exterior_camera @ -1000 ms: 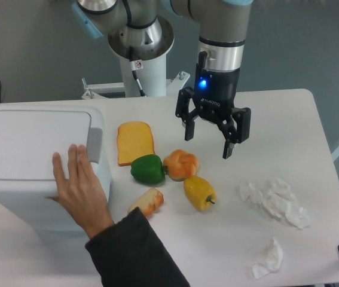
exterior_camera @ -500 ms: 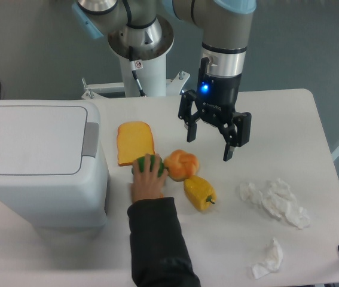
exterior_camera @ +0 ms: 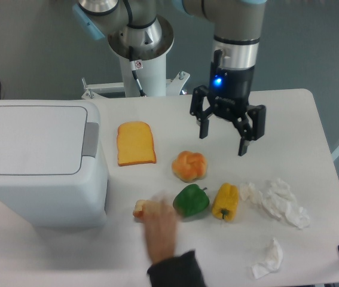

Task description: Close the trash can

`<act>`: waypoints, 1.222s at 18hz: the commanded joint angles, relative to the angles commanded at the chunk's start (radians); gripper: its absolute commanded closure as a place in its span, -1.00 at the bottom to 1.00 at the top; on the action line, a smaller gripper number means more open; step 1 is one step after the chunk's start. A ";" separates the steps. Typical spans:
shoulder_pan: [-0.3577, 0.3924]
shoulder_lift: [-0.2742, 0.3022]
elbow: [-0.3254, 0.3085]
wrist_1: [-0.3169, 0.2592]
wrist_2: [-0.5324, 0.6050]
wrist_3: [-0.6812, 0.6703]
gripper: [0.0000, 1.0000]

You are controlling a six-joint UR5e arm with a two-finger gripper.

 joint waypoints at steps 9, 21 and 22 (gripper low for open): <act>0.017 -0.002 -0.009 0.000 0.000 0.100 -1.00; 0.009 0.011 0.003 -0.002 0.006 0.085 -1.00; 0.009 0.012 0.002 -0.002 0.006 0.083 -1.00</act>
